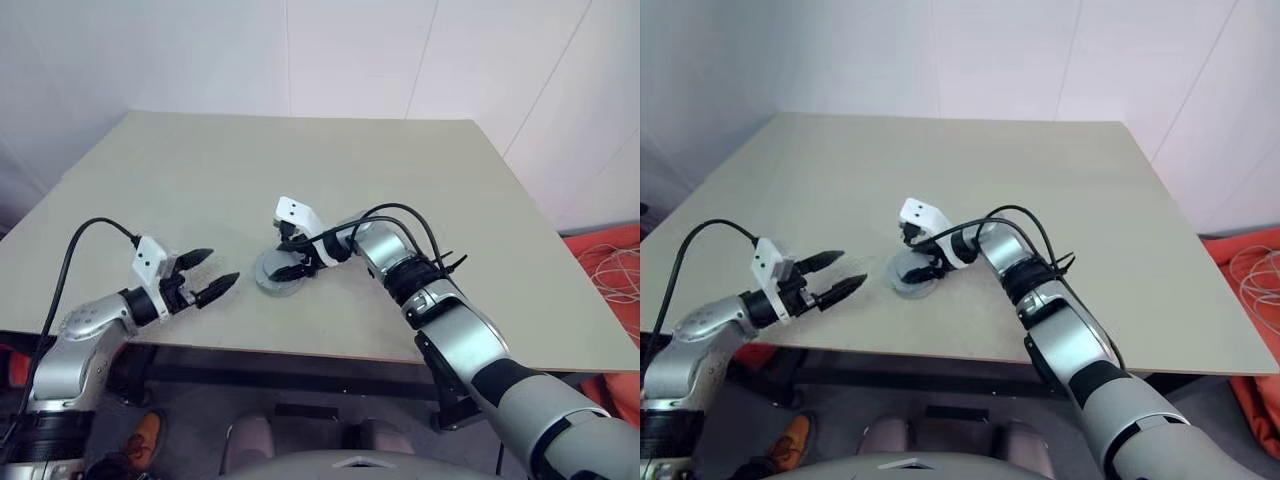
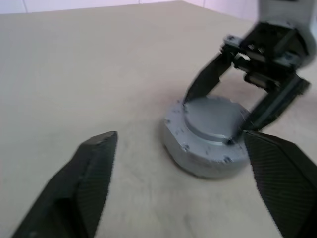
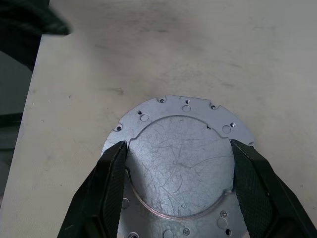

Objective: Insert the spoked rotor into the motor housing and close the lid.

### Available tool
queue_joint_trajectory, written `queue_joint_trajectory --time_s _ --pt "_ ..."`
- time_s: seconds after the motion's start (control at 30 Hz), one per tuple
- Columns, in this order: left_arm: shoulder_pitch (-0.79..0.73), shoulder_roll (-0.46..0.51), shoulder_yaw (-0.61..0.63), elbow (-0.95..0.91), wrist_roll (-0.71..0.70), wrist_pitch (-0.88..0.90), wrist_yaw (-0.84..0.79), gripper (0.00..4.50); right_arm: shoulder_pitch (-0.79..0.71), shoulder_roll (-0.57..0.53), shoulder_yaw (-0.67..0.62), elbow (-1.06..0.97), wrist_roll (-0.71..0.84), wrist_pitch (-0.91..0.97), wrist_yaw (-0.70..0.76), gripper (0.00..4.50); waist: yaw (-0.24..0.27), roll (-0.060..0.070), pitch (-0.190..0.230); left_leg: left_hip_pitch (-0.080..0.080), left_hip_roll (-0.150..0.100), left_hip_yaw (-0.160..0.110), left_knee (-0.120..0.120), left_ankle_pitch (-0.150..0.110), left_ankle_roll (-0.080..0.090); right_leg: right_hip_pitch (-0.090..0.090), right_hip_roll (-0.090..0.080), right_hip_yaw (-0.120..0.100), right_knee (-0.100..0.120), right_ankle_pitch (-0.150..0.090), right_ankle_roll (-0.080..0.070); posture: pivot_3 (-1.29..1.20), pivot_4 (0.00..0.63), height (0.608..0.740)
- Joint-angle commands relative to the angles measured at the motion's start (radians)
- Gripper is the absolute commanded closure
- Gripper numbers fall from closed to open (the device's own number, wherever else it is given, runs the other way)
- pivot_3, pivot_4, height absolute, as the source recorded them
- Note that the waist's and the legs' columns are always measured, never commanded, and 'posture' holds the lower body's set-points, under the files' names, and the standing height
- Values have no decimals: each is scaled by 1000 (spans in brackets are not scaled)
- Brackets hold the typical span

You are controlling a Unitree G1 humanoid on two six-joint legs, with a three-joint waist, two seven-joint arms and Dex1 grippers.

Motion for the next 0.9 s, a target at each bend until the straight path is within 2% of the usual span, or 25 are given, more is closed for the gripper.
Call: queue_joint_trajectory --time_s 0.03,0.3,0.33,0.57,0.9 --pt "-81 -11 -16 46 14 16 25 1576 16 -9 21 26 -21 31 8 1359 1 0 0 0 0 0 0 0 0 0 0 0 0 0 0 0 0 740" --pt "-199 -92 -127 179 118 -52 28 4346 23 -6 23 17 -21 35 8 1359 0 0 0 0 -1 0 0 0 0 0 -1 0 0 0 0 0 0 740" --pt "-209 -102 -142 196 132 -52 30 4487 24 -6 23 16 -21 35 8 1359 0 0 0 0 -1 0 0 0 0 0 -1 0 0 0 0 0 0 740" --pt "-233 -83 -259 275 245 -14 5 4500 32 -10 27 4 -23 38 7 1359 1 1 -2 0 -1 0 0 0 0 1 -1 0 0 0 0 0 0 740" --pt "-231 -87 -272 264 252 11 -1 4500 43 -19 41 -14 -32 17 9 1359 1 8 -7 0 -6 0 0 -1 2 1 -6 0 -1 -1 1 0 0 740"
